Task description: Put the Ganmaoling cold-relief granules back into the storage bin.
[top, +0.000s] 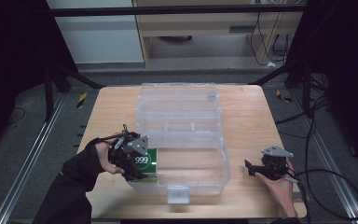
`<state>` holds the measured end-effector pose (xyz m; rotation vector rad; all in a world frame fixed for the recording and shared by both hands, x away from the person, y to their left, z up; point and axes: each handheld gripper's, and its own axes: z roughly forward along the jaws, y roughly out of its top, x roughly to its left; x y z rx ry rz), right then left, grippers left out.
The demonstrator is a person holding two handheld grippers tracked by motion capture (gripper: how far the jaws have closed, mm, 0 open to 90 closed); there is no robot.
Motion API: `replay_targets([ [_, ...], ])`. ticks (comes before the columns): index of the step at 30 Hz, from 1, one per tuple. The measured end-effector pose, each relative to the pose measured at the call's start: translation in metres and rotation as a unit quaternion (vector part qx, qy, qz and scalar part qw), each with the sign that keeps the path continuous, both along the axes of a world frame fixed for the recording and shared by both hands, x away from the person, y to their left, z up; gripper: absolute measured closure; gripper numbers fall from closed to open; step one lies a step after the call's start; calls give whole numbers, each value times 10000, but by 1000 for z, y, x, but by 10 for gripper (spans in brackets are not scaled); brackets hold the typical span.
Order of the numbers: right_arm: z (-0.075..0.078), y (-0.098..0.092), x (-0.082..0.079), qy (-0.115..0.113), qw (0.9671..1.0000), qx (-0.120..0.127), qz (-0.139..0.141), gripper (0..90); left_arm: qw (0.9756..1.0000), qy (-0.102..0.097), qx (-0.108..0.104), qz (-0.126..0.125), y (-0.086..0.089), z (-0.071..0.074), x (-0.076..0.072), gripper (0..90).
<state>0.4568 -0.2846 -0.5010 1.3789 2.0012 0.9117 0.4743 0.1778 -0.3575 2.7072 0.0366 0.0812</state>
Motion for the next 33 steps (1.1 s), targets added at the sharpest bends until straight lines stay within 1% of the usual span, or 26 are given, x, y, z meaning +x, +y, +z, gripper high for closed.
replay_targets([
  [10, -1, 0, 0, -7, 10000, -45, 19, 52, 10000, -67, -7, 18, 1, 1, 0, 157],
  [13, 0, 0, 0, -7, 10000, -43, 21, 52, 9998, -134, -91, 79, 3, 5, 1, 158],
  [14, 0, 0, 0, -7, 10000, -44, 21, 52, 9997, -183, -117, 69, 3, 7, 1, 158],
  [16, 0, 0, 0, 8, 10000, -27, 13, 52, 9996, -189, -200, 86, 3, 10, 1, 158],
  [17, -1, 0, 0, 8, 10000, -29, 16, 52, 9995, -194, -218, 79, 3, 10, 1, 158],
  [19, -1, 0, 1, 5, 10000, -47, 25, 52, 9995, -242, -178, 121, 2, 11, 1, 158],
  [20, -1, 0, 0, 12, 10000, -48, 25, 52, 9995, -199, -226, 90, 1, 9, 1, 158],
  [22, -1, 0, 0, 13, 10000, -41, 28, 52, 9995, -230, -187, 56, -1, 7, 2, 158],
  [26, -1, 0, 0, 17, 10000, -51, 31, 51, 9997, -153, -168, 81, -3, 1, 3, 158],
  [32, -1, 1, 1, 36, 10000, -52, 40, 51, 9998, -163, -67, 80, -4, -7, 5, 157],
  [33, -1, 1, 1, 41, 10000, -49, 38, 51, 9998, -135, -74, 89, -4, -9, 5, 157],
])
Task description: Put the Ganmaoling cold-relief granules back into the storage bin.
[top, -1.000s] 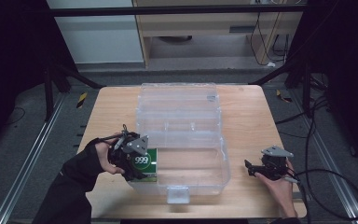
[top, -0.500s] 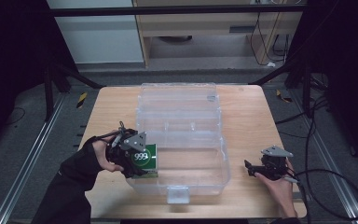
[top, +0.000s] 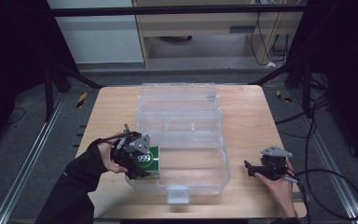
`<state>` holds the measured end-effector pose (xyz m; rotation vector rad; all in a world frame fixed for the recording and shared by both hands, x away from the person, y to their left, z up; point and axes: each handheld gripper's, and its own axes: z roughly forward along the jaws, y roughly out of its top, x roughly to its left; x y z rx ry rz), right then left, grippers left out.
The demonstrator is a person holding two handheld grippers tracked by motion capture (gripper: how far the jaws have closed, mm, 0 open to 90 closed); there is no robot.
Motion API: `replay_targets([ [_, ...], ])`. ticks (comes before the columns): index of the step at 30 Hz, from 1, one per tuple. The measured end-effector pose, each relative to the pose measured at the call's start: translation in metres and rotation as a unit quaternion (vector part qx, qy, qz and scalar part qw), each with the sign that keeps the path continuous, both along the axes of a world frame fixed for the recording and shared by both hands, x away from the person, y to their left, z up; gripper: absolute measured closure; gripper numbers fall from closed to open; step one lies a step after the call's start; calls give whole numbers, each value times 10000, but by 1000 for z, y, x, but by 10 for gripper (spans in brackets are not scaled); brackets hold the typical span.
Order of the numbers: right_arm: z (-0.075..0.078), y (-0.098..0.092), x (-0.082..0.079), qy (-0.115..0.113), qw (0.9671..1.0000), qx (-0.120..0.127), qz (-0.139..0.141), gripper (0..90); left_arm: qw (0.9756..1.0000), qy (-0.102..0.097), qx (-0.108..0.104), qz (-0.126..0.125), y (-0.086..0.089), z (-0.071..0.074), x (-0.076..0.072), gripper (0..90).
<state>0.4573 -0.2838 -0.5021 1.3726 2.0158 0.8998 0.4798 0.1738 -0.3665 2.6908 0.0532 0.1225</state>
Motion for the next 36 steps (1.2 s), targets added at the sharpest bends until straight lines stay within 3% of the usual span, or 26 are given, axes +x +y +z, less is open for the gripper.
replay_targets([
  [19, -1, 0, 0, 45, 10000, -35, 40, 45, 9996, 227, 145, 24, -1, -28, 3, 146],
  [34, -1, 1, 0, 65, 10000, -20, 17, 35, 9990, 177, 418, 37, -5, -33, 2, 130],
  [36, -1, 0, 1, 71, 10000, -27, 21, 33, 9993, 209, 298, 91, -4, -32, 2, 118],
])
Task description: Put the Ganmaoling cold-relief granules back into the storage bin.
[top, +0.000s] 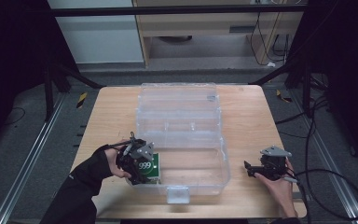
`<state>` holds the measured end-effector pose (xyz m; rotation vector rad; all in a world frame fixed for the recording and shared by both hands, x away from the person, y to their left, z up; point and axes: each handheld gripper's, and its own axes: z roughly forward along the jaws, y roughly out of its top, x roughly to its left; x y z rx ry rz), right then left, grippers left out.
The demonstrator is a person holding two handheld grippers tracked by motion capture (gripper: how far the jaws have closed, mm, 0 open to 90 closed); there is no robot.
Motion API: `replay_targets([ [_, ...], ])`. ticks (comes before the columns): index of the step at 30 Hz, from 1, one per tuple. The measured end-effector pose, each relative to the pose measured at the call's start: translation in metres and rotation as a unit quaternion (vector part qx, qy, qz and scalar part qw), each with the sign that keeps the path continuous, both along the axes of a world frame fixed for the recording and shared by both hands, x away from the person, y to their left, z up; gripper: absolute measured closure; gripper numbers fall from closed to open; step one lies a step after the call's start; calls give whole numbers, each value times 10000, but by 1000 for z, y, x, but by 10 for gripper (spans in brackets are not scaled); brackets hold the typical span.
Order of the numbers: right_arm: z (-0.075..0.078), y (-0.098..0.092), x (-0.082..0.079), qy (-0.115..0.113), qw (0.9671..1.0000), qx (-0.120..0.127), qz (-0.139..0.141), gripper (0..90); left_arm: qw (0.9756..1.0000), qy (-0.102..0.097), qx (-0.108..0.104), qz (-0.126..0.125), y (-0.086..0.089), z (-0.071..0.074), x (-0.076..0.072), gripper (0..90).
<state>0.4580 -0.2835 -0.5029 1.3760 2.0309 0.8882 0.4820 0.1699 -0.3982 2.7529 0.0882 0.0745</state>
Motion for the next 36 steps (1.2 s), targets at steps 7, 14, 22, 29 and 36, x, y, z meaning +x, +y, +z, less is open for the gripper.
replay_targets([
  [7, 0, 0, 0, 7, 10000, -26, -17, 31, 9991, -141, -387, 92, 7, 20, -2, 144],
  [14, 0, 0, 0, 2, 10000, -24, -30, 35, 9947, -532, -675, 565, 26, 36, -3, 254],
  [22, 1, 0, -1, -38, 10000, 14, -71, 52, 9823, -820, -1061, 1307, 57, 44, -5, 283],
  [29, 2, -1, -2, -101, 9999, 21, -117, 56, 9516, -1053, -1591, 2411, 94, 38, -4, 269],
  [36, 2, -2, -2, -149, 9998, 21, -158, 54, 9175, -1132, -1907, 3302, 124, 21, -8, 265],
])
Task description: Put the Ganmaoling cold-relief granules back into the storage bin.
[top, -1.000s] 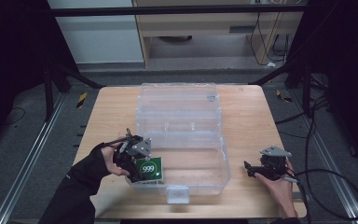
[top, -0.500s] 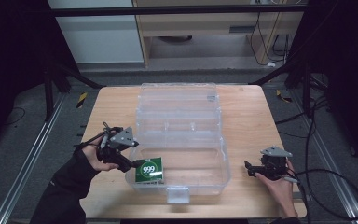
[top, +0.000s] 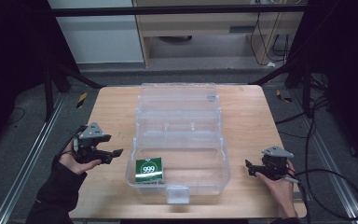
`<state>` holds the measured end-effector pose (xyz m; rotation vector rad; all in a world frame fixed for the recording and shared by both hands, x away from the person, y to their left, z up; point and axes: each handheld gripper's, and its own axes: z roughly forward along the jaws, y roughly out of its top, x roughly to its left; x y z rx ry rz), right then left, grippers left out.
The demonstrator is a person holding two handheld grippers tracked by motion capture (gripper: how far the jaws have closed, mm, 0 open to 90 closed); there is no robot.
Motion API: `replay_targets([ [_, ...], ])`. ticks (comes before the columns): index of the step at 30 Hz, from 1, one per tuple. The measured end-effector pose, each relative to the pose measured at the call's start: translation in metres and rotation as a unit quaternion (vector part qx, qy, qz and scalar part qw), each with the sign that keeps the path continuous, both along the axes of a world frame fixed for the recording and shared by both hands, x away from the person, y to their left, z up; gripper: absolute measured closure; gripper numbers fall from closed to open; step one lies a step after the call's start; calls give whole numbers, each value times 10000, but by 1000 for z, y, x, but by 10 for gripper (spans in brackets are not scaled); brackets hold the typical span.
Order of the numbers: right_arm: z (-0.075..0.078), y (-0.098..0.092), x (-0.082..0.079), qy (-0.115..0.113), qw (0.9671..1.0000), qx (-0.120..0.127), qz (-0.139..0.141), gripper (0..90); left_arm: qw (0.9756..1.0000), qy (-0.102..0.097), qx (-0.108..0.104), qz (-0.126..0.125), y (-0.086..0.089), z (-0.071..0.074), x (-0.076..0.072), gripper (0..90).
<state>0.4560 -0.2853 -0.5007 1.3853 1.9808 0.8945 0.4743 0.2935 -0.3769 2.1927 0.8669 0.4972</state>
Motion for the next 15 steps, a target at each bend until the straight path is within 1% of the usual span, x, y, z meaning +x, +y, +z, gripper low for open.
replay_targets([
  [1, 0, 0, 0, -15, 10000, -5, -4, 54, 9999, 2, -73, 136, 4, -3, 0, 264],
  [2, 0, 0, 0, -26, 10000, -9, -5, 53, 9995, -21, -101, 311, 8, -7, 1, 264],
  [4, 0, -1, 0, -38, 10000, -3, -18, 51, 9980, -50, -158, 616, 15, -15, 2, 259],
  [5, 0, -1, 0, -34, 10000, 1, -38, 50, 9966, -71, -221, 794, 18, -20, 3, 259],
  [6, 0, -1, 0, -36, 10000, 23, -51, 50, 9955, -97, -239, 908, 20, -23, 4, 258],
  [7, 0, -1, -1, -39, 10000, 46, -73, 49, 9938, -105, -328, 1054, 23, -28, 5, 257],
  [8, 0, -2, -1, -54, 9999, 66, -80, 48, 9924, -105, -404, 1159, 25, -33, 5, 256],
  [10, 0, -3, -1, -77, 9999, 67, -109, 47, 9896, -146, -438, 1364, 28, -41, 6, 249],
  [12, 0, -4, -1, -93, 9998, 92, -137, 46, 9873, -136, -489, 1505, 30, -49, 6, 248],
  [15, 0, -5, -1, -91, 9998, 84, -165, 45, 9862, -89, -405, 1602, 31, -60, 6, 241],
])
